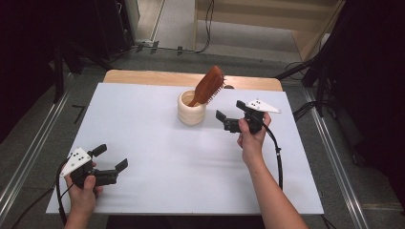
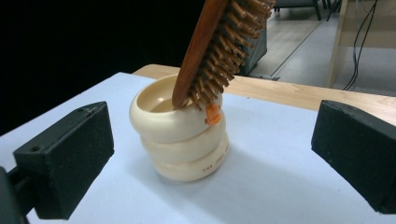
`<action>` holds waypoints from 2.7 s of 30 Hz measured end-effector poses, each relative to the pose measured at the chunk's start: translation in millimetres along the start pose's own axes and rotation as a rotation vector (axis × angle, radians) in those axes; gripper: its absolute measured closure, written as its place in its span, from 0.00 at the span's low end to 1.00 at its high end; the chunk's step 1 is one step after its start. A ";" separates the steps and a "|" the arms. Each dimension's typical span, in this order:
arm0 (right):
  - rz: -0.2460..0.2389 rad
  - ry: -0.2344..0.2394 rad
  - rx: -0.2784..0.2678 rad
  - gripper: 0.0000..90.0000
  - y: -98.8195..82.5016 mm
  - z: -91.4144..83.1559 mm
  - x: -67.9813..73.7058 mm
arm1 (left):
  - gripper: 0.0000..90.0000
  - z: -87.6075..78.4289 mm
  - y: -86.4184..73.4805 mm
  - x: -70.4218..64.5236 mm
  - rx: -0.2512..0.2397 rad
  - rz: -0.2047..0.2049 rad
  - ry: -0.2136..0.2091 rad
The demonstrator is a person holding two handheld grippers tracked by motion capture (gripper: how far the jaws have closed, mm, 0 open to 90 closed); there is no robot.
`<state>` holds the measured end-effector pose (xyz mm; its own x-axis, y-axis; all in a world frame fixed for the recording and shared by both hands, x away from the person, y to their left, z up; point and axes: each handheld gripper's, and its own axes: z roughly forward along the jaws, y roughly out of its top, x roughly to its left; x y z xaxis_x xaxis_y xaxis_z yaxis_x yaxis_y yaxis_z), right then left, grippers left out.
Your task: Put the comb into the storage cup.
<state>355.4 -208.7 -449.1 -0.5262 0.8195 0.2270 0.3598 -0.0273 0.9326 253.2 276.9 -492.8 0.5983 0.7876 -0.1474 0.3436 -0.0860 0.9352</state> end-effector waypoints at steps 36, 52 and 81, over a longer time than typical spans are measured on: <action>-0.063 -0.031 0.005 0.00 -42.4 -61.3 -11.5 | 0.00 0.3 -0.3 -1.6 0.006 0.008 0.008; -0.054 -0.072 0.006 0.00 -62.7 -96.3 -29.7 | 0.00 0.4 -0.5 -2.9 0.007 0.013 0.011; -0.032 -0.144 0.012 0.00 -89.5 -150.4 -56.2 | 0.00 0.2 -0.7 -3.4 0.006 0.015 0.021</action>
<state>236.9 -338.4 -503.2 -0.4221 0.8933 0.1544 0.3547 0.0060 0.9350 251.1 274.2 -493.0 0.5882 0.7987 -0.1269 0.3395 -0.1015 0.9351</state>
